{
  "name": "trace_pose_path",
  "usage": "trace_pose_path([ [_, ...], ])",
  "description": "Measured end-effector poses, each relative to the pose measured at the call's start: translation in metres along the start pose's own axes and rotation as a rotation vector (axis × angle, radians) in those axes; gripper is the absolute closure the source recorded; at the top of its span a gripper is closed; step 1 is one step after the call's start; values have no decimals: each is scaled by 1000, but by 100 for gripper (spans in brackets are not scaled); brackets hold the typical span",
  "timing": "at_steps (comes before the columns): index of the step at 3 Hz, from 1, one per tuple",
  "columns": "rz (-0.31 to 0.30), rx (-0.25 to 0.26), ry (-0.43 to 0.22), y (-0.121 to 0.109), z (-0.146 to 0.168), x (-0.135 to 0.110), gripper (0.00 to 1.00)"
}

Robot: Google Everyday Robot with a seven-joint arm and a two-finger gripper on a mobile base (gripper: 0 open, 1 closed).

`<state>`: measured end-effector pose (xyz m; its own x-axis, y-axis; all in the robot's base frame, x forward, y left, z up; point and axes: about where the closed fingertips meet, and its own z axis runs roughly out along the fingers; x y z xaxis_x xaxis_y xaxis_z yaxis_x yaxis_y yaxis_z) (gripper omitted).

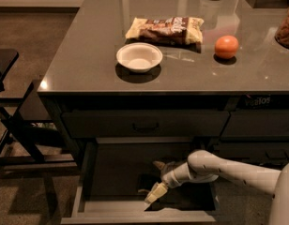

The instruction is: Pick sponge from middle drawer and place on counter

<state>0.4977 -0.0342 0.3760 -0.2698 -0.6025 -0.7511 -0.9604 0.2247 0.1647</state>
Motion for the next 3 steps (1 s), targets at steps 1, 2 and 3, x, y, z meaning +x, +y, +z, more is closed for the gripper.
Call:
trace_pose_path([
  [1,16,-4,-5,0,6,11,0],
  [2,16,-4,-5,0,6,11,19],
  [3,16,-4,-5,0,6,11,43],
])
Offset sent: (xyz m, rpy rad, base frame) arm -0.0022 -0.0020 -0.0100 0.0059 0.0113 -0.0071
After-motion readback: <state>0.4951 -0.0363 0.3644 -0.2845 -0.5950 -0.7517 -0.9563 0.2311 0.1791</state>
